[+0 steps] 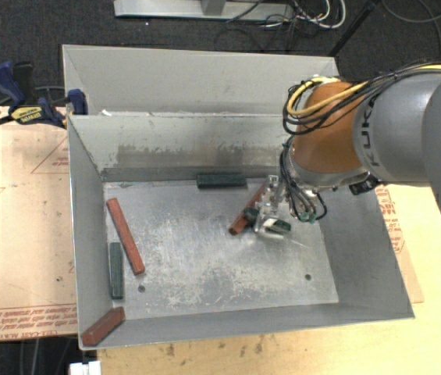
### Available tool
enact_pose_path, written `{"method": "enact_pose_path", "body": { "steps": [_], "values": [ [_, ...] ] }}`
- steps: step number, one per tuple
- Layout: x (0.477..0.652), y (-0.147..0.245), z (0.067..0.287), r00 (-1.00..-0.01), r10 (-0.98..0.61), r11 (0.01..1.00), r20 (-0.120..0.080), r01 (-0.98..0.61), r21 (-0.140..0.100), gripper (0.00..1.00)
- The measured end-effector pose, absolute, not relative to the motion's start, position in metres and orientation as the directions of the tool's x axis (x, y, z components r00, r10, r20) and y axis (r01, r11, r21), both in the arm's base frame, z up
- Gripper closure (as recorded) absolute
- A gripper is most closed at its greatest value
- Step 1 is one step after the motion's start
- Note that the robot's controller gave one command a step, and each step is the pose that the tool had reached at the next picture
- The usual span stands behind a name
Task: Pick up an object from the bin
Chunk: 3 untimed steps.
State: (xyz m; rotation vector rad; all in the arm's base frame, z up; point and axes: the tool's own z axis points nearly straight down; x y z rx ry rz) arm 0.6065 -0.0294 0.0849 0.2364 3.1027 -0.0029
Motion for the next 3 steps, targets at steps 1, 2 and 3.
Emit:
{"method": "enact_pose_path", "body": {
  "steps": [1, 2, 3],
  "values": [
    [0.606, -0.029, 0.088, -0.988, 0.152, 0.988, -0.027, 0.152, 0.0, 1.0],
    [0.603, -0.029, 0.1, -0.988, 0.152, 0.988, -0.01, 0.152, -0.001, 1.0],
    [0.603, -0.028, 0.114, -0.988, 0.152, 0.988, -0.007, 0.152, 0.001, 1.0]
  ]
}}
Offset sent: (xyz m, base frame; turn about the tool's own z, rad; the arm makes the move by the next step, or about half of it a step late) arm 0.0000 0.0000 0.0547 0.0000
